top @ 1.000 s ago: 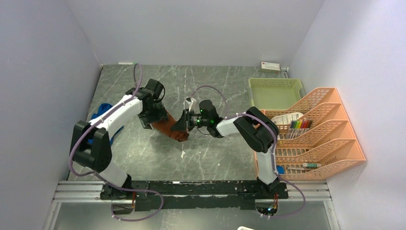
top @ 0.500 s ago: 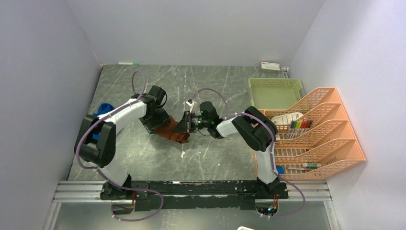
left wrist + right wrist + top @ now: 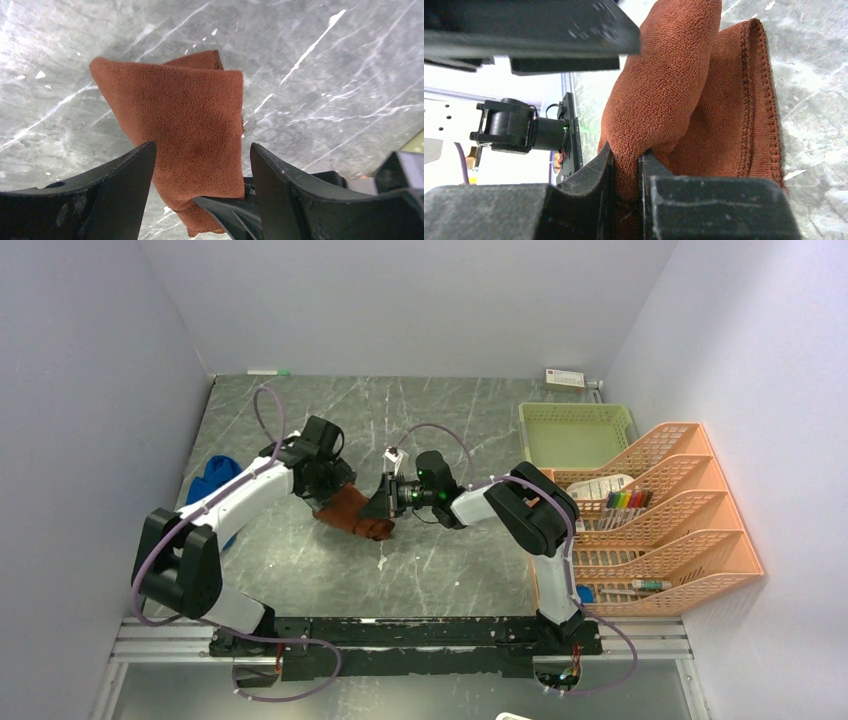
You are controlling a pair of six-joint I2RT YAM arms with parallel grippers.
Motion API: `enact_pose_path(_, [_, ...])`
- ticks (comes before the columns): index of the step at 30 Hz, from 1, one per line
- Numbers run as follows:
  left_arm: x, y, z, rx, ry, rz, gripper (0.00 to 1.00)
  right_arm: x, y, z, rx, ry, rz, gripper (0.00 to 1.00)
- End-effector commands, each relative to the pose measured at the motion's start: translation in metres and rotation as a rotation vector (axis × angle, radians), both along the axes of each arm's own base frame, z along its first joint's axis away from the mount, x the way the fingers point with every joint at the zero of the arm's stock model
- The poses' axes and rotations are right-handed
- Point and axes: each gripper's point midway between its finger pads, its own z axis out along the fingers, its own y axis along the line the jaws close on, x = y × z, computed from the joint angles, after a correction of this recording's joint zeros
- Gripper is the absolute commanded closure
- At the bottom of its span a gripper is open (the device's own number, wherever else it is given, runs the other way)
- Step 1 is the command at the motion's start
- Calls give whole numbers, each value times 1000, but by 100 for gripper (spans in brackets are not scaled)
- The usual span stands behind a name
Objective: Roll the towels
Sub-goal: Roll the towel at the center of the board.
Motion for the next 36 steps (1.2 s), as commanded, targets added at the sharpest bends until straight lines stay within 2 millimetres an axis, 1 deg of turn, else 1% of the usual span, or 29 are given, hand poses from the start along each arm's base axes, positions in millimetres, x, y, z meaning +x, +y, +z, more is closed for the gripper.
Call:
enact_pose_path(1, [-12, -12, -20, 1, 59, -6, 21, 0, 8, 18, 27, -90, 47, 100])
enact_pose_path(3, [-15, -18, -27, -2, 88, -23, 21, -1, 9, 16, 10, -108, 58, 100])
enact_pose_path(5, [-19, -24, -35, -4, 125, -39, 21, -2, 10, 24, 3, -145, 64, 100])
enact_pose_path(8, [-23, -29, -44, 6, 167, -49, 22, -6, 9, 23, -19, -169, 80, 100])
enact_pose_path(9, [-23, -29, -47, 8, 177, -49, 23, -7, 9, 23, -20, -178, 84, 100])
enact_pose_path(10, [-24, -29, -49, 10, 184, -48, 25, -3, 14, 33, -4, -205, 89, 100])
enact_pose_path(11, [-24, -30, -50, 9, 186, -47, 29, -4, 15, 35, -4, -214, 93, 100])
enact_pose_path(14, [-26, -27, -52, 14, 193, -32, 43, -6, 15, 37, -9, -240, 105, 100])
enact_pose_path(15, [-26, -26, -52, 17, 193, -29, 49, -6, 14, 38, -10, -248, 107, 100])
enact_pose_path(16, [-27, -26, -51, 21, 194, -29, 57, -6, 14, 39, -13, -257, 110, 100])
enact_pose_path(17, [-27, -24, -50, 25, 192, -28, 71, -5, 13, 39, -21, -271, 111, 100])
enact_pose_path(18, [-26, -23, -47, 30, 191, -27, 79, -4, 13, 38, -37, -287, 109, 100])
enact_pose_path(19, [-26, -22, -45, 34, 189, -32, 89, -2, 12, 37, -57, -309, 108, 100])
enact_pose_path(20, [-25, -21, -42, 38, 190, -33, 93, 0, 11, 35, -86, -335, 107, 100])
enact_pose_path(21, [-25, -19, -38, 48, 192, -30, 93, 1, 10, 34, -113, -362, 106, 100])
enact_pose_path(22, [-24, -18, -34, 60, 191, -33, 93, 4, 8, 32, -137, -395, 109, 94])
enact_pose_path(23, [-23, -15, -29, 74, 190, -30, 93, 4, 6, 33, -156, -420, 111, 77])
enact_pose_path(24, [-21, -14, -23, 85, 184, -30, 93, 5, 4, 33, -171, -449, 114, 56])
enact_pose_path(25, [-21, -12, -19, 99, 185, -37, 93, 7, 2, 33, -195, -479, 109, 41])
enact_pose_path(26, [-22, -11, -16, 109, 189, -45, 93, 9, -1, 34, -221, -515, 93, 30])
enact_pose_path(27, [-24, -9, -14, 123, 200, -53, 93, 13, -5, 40, -244, -569, 68, 21])
enact_pose_path(28, [-26, -8, -13, 131, 211, -63, 93, 16, -8, 42, -276, -615, 50, 14])
enact_pose_path(29, [-28, -7, -13, 138, 223, -75, 93, 19, -13, 43, -311, -653, 33, 11])
enact_pose_path(32, [-36, -5, -19, 157, 270, -105, 93, 26, -24, 47, -404, -775, -15, 10])
enact_pose_path(33, [-39, -3, -23, 166, 289, -112, 93, 27, -25, 52, -426, -827, -30, 9])
enact_pose_path(34, [-42, -2, -27, 174, 307, -119, 93, 22, -30, 46, -464, -865, -30, 9])
enact_pose_path(36, [-47, -2, -35, 180, 343, -133, 93, 19, -37, 47, -532, -992, -52, 9])
